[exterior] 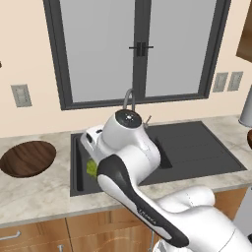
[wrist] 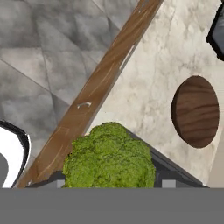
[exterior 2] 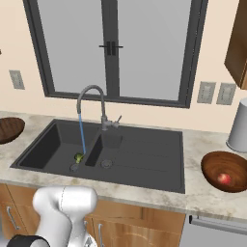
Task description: Pick the broccolis from the sink and place them in one bowl. Place the peach in the other bowl. Then turn off the sink faucet.
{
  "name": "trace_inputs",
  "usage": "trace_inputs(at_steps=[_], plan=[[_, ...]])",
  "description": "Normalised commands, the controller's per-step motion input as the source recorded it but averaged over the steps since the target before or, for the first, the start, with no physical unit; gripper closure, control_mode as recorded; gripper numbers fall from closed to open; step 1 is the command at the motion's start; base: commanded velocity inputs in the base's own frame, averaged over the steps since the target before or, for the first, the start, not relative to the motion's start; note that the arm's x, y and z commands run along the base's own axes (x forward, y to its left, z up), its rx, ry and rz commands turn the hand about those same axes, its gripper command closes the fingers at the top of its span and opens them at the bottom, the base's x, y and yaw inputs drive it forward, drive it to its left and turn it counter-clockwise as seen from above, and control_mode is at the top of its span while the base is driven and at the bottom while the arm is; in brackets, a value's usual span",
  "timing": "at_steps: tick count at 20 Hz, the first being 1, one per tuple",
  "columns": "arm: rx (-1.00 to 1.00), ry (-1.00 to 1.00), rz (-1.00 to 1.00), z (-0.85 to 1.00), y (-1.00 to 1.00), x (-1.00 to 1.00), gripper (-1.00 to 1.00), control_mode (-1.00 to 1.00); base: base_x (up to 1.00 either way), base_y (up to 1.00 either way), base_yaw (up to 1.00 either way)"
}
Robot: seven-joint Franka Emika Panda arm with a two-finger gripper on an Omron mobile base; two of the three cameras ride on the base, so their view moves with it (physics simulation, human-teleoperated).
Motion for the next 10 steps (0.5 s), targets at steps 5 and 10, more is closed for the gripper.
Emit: trace_inputs(at_steps=[5,10], plan=[[-0.02,0.00,-0.04,0.00,0.37,0.60,1.00,-1.00,0.00,0.00,0.00],[-0.03,0.00,-0.05,0.00,0.34,0.42,1.00,-1.00,0.00,0.00,0.00]])
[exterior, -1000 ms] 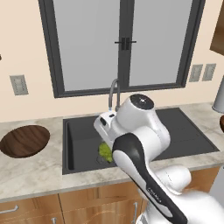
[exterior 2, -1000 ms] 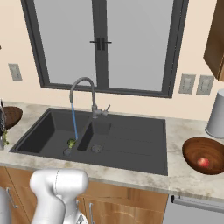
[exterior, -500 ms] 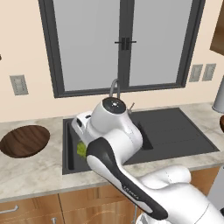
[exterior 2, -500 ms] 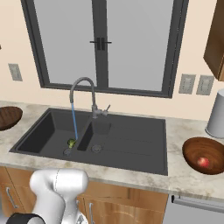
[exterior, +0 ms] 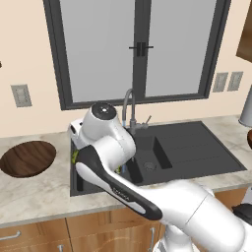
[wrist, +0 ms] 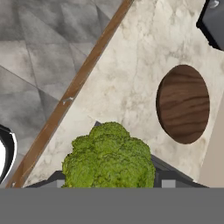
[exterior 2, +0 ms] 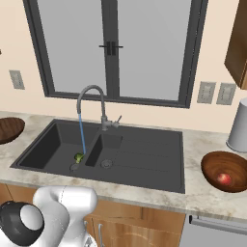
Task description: Pick the broccolis from the sink and place them in one bowl. Place the peach in the other bowl. Then turn off the sink faucet.
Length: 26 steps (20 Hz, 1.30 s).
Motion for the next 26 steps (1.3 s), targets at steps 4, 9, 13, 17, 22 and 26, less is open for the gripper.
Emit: trace_inputs(at_steps=[4,9,13,17,22,26], plan=[[-0.05,0.00,-0.05,0.00,0.30,0.12,1.00,-1.00,0.00,0.00,0.00],[-0.03,0.00,-0.03,0.00,0.26,0.18,1.00,-1.00,0.00,0.00,0.00],[-0.01,0.00,-0.04,0.00,0.27,0.31,1.00,-1.00,0.00,0.00,0.00],[0.00,0.00,-0.04,0.00,0.24,0.27,1.00,-1.00,0.00,0.00,0.00],[0.00,0.00,-0.05,-0.01,0.23,0.23,1.00,-1.00,0.00,0.00,0.00],[0.00,0.00,-0.05,-0.05,0.27,0.30,1.00,-1.00,0.00,0.00,0.00]])
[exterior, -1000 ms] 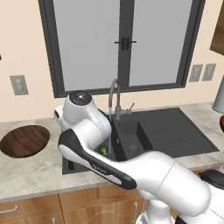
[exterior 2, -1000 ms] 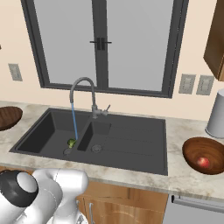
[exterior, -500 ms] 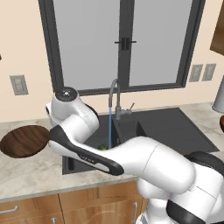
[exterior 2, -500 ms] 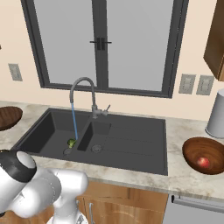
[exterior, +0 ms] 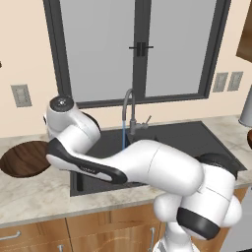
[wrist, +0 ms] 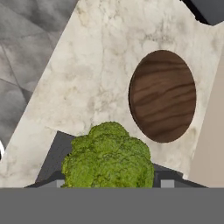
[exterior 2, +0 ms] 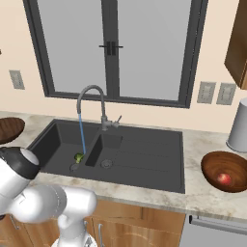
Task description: Pick the broccolis from the sink and place them in one bowl. Place the peach in the other bowl. Then turn off the sink faucet.
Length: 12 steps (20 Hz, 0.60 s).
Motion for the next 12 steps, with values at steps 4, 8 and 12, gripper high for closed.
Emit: trace_inputs(at_steps=[4,8,12], plan=[[0.00,0.00,-0.05,-0.19,0.32,0.24,1.00,-1.00,0.00,0.00,0.00],[0.00,0.00,-0.04,-0.16,0.26,0.14,1.00,-1.00,0.00,0.00,0.00],[0.00,0.00,0.00,-0.01,0.15,0.04,1.00,-1.00,0.00,0.00,0.00]])
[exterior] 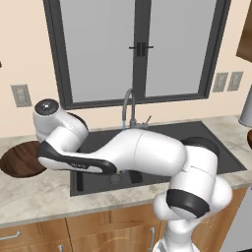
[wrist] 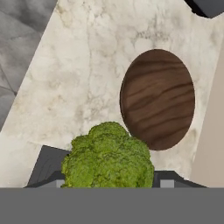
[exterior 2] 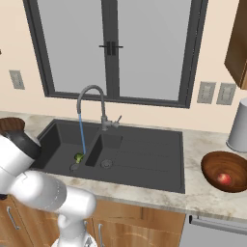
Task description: Pick the broccolis from the sink and place them in one bowl. Place the peach in the other bowl. Then turn off the sink faucet.
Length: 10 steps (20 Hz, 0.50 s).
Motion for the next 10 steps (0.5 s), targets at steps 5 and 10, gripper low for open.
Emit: trace_inputs(at_steps=[5,10], plan=[[0.00,0.00,0.00,0.00,0.06,0.03,1.00,-1.00,0.00,0.00,0.00],[0.00,0.00,-0.03,0.00,0.07,0.10,1.00,-1.00,0.00,0.00,0.00]])
